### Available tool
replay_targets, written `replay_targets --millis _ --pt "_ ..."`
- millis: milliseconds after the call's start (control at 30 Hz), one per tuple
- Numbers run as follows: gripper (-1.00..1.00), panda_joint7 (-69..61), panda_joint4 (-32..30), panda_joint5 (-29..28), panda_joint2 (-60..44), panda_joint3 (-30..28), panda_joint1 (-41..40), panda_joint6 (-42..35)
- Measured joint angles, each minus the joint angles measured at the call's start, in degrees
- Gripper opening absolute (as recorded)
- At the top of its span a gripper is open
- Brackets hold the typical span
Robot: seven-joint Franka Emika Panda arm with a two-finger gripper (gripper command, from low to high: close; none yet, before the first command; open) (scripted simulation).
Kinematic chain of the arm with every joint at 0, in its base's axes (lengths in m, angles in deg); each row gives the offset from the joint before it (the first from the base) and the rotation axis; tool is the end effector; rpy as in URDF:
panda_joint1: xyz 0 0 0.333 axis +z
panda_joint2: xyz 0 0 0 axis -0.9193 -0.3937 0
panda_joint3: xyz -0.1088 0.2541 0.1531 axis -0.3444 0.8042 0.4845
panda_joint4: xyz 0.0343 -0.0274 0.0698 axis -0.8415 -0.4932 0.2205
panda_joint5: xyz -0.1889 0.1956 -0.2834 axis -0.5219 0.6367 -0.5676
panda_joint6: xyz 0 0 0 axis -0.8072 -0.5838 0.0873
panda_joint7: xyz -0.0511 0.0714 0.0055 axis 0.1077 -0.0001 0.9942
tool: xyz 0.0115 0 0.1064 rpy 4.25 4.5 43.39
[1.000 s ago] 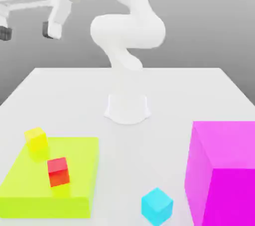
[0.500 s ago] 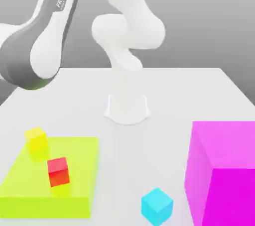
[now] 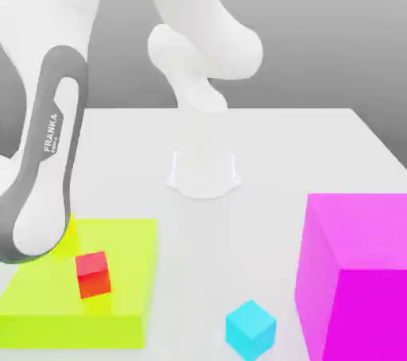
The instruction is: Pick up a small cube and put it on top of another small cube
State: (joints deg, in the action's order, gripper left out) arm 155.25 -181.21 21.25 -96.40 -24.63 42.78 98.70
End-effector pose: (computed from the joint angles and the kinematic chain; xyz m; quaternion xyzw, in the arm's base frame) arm 0.4901 -0.3376 0.1432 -0.5352 0.8447 -0.0004 0.0004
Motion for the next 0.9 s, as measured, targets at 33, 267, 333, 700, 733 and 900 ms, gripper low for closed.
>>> replay_targets --millis 33,267,333,700,733,900 --pt "-1.00 0.30 -0.43 -0.41 1.70 -0.47 0.36 -1.27" --pt "-1.00 0.09 -9.32 -4.43 16.06 -0.88 4.06 -6.37" --pt "-1.00 -0.22 -12.64 -5.78 20.30 -0.47 5.16 -7.14" --pt "-1.00 -1.79 -29.45 -12.20 38.76 2.40 9.86 -8.35" --pt "-1.00 -2.05 -30.05 -11.97 37.28 2.33 9.99 -6.29" --pt "1.00 -2.70 -30.95 -11.17 33.79 1.91 10.60 -1.92"
